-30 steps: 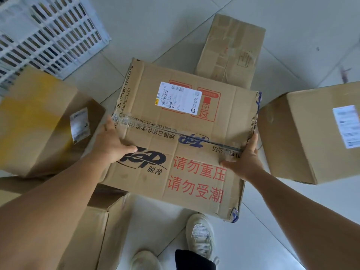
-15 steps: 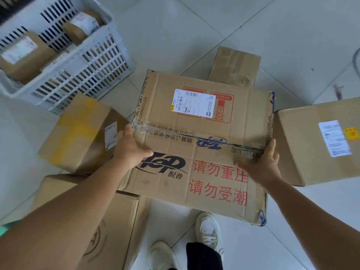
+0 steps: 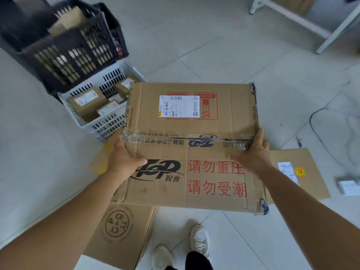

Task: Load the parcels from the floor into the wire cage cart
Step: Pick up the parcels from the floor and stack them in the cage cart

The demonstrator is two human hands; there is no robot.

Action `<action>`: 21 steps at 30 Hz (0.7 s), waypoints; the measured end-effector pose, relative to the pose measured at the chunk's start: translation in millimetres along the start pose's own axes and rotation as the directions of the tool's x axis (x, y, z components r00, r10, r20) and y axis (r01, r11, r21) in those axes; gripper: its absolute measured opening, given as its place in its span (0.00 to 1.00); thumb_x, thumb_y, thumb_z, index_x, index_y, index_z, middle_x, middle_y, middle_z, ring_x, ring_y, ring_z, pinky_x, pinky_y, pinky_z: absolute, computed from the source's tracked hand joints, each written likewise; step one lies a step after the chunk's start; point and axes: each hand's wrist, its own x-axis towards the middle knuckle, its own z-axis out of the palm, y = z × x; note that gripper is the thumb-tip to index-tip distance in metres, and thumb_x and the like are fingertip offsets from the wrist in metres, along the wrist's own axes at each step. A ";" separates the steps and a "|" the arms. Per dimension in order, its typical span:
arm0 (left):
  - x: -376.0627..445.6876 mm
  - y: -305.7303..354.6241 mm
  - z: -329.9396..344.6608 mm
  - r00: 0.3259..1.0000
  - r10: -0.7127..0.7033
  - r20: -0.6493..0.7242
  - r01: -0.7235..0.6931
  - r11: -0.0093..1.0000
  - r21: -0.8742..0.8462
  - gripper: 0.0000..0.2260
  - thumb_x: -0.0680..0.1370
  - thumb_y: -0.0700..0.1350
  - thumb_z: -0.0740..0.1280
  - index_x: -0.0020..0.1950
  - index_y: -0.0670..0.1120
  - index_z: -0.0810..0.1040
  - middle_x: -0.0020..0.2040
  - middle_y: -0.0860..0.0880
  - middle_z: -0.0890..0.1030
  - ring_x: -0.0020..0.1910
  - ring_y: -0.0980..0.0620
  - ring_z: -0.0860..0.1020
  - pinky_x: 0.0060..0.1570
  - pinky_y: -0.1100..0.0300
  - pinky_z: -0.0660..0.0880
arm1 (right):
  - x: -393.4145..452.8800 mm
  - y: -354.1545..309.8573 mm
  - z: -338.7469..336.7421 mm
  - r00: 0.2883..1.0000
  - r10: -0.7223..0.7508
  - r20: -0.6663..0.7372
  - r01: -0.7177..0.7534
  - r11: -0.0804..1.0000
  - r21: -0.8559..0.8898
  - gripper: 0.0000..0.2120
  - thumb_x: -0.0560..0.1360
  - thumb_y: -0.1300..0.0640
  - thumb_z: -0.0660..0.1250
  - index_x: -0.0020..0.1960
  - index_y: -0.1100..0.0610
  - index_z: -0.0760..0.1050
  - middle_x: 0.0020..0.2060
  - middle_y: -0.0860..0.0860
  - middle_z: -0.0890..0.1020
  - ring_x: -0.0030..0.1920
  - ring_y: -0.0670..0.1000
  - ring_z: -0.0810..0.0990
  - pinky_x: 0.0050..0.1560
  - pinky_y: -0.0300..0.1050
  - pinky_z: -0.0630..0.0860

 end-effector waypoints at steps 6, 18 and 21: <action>-45.1 20.8 -86.7 0.992 0.011 -0.124 -0.018 0.998 -0.060 0.47 0.63 0.44 0.80 0.75 0.49 0.57 0.66 0.44 0.65 0.64 0.41 0.70 0.65 0.43 0.70 | -39.8 -79.9 -38.5 0.992 -0.128 0.007 0.128 0.991 -0.043 0.61 0.65 0.51 0.79 0.77 0.44 0.33 0.72 0.50 0.57 0.70 0.60 0.65 0.68 0.62 0.68; -187.8 12.8 -216.0 0.886 -0.150 -0.440 0.081 0.982 -0.170 0.43 0.65 0.45 0.78 0.74 0.46 0.59 0.64 0.43 0.65 0.60 0.42 0.72 0.58 0.49 0.71 | -130.2 -203.2 -67.0 0.875 -0.458 0.159 0.469 0.882 -0.040 0.58 0.64 0.46 0.78 0.77 0.45 0.38 0.70 0.52 0.58 0.67 0.62 0.66 0.66 0.63 0.70; -237.7 6.2 -241.9 0.818 -0.194 -0.541 0.117 0.978 -0.173 0.41 0.65 0.45 0.78 0.72 0.45 0.61 0.63 0.42 0.67 0.60 0.42 0.72 0.59 0.49 0.70 | -161.3 -230.1 -69.8 0.817 -0.535 0.214 0.552 0.833 -0.030 0.58 0.63 0.45 0.79 0.77 0.46 0.41 0.71 0.53 0.58 0.67 0.62 0.68 0.65 0.63 0.70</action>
